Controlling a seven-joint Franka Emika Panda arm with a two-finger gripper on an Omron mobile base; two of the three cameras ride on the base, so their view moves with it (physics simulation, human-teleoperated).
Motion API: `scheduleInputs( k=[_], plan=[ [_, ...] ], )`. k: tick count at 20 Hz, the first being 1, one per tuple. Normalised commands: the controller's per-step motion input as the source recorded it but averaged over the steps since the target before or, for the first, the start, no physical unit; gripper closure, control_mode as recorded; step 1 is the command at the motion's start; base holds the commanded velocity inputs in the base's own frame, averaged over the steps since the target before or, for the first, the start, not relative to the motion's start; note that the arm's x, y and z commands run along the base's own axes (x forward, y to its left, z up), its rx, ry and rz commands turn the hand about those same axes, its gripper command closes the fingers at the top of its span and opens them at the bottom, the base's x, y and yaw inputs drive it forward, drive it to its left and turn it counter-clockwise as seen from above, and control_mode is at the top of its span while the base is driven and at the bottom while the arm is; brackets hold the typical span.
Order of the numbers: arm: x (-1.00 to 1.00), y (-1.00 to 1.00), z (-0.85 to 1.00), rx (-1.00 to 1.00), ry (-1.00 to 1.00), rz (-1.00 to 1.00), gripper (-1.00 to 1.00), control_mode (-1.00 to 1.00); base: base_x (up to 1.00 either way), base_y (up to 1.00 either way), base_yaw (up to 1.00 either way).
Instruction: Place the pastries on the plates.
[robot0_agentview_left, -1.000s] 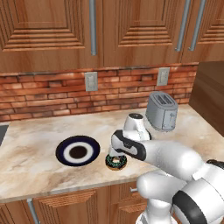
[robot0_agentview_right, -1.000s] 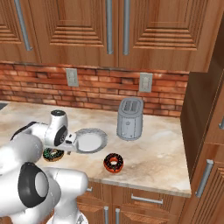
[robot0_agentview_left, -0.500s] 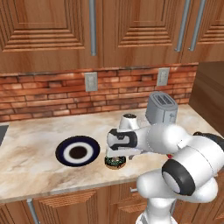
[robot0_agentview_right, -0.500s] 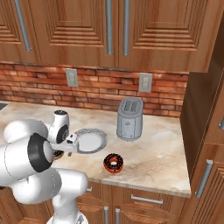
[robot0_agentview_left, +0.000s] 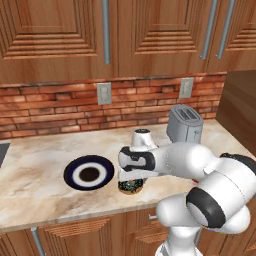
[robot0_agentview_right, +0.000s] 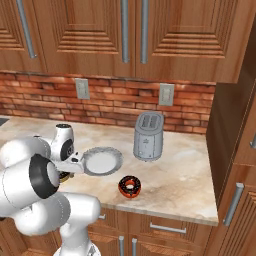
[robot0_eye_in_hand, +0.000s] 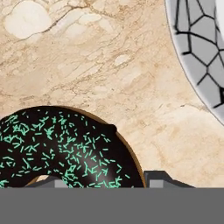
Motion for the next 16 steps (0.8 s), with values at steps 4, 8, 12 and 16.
scheduleInputs(
  k=[4,8,12,16],
  plan=[
    [-0.31,-0.1,0.07,0.04,-0.08,0.0,1.0,-1.0,0.0,0.0,0.0],
    [0.13,-0.12,0.64,0.06,-0.01,0.0,1.0,-1.0,0.0,0.0,0.0],
    [0.32,0.03,0.49,0.05,-0.08,0.0,1.0,-1.0,0.0,0.0,0.0],
    [0.41,0.09,0.32,0.01,-0.15,0.0,1.0,-1.0,0.0,0.0,0.0]
  ],
)
